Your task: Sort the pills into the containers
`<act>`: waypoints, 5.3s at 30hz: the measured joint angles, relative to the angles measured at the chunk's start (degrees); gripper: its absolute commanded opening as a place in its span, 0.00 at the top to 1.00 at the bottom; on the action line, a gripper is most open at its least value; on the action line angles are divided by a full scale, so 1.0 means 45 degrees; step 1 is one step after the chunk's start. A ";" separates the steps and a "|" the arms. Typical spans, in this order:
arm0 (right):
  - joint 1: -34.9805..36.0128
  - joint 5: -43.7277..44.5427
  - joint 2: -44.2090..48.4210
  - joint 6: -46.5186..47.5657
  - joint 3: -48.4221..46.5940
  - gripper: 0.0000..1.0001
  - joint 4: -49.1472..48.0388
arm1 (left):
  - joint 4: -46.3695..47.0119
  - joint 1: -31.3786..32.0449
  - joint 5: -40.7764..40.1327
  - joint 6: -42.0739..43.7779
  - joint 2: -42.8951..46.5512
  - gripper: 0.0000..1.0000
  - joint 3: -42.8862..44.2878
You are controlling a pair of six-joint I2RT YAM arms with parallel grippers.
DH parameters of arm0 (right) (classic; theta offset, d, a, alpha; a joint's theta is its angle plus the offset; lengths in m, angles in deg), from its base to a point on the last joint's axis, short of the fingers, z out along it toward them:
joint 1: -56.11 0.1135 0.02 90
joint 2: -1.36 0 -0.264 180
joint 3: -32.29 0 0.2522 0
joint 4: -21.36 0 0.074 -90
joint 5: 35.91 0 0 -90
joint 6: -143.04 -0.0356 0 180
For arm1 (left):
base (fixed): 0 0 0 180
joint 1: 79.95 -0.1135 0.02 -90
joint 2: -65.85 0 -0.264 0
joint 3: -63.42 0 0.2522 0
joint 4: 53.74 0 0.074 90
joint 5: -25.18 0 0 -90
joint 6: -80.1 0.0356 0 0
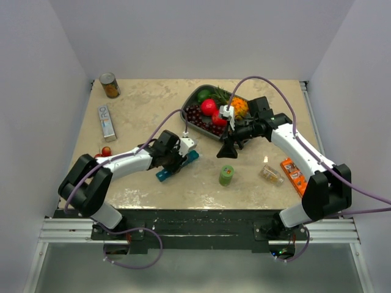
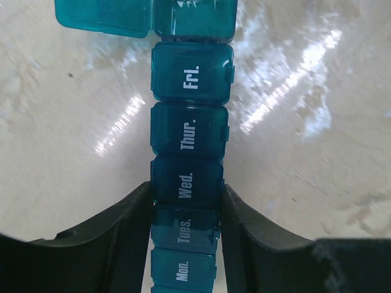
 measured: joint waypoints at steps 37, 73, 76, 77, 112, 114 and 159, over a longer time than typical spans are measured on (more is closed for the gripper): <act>-0.0068 0.0053 0.0894 0.0151 0.0665 0.11 -0.0204 | -0.0899 0.0675 -0.0408 0.3449 0.3526 0.27 -0.2356; -0.3079 -0.0529 0.4405 0.0520 0.5100 0.01 -0.2652 | 0.4760 0.0797 0.5319 -0.1530 0.8140 0.13 -0.2812; -0.3449 -0.0675 0.4415 0.0461 0.5304 0.01 -0.2890 | 0.4935 0.1316 0.6013 -0.0695 0.7038 0.13 -0.2608; -0.3555 -0.0675 0.4415 0.0447 0.5333 0.01 -0.2953 | 0.4911 0.1613 0.6115 -0.0316 0.6581 0.13 -0.2419; -0.4498 -0.1282 0.4648 0.0355 0.5333 0.01 -0.3337 | 0.3857 0.4459 0.5042 0.4036 -0.1598 0.57 0.2603; -0.4580 -0.1287 0.4648 0.0364 0.5333 0.01 -0.3332 | 0.3895 0.4464 0.5042 0.3823 -0.1671 0.75 0.2686; 0.2035 -0.0942 0.1792 0.3565 0.1957 0.06 0.1433 | 0.8286 0.4172 -0.0559 -0.9403 0.7320 1.00 -0.3677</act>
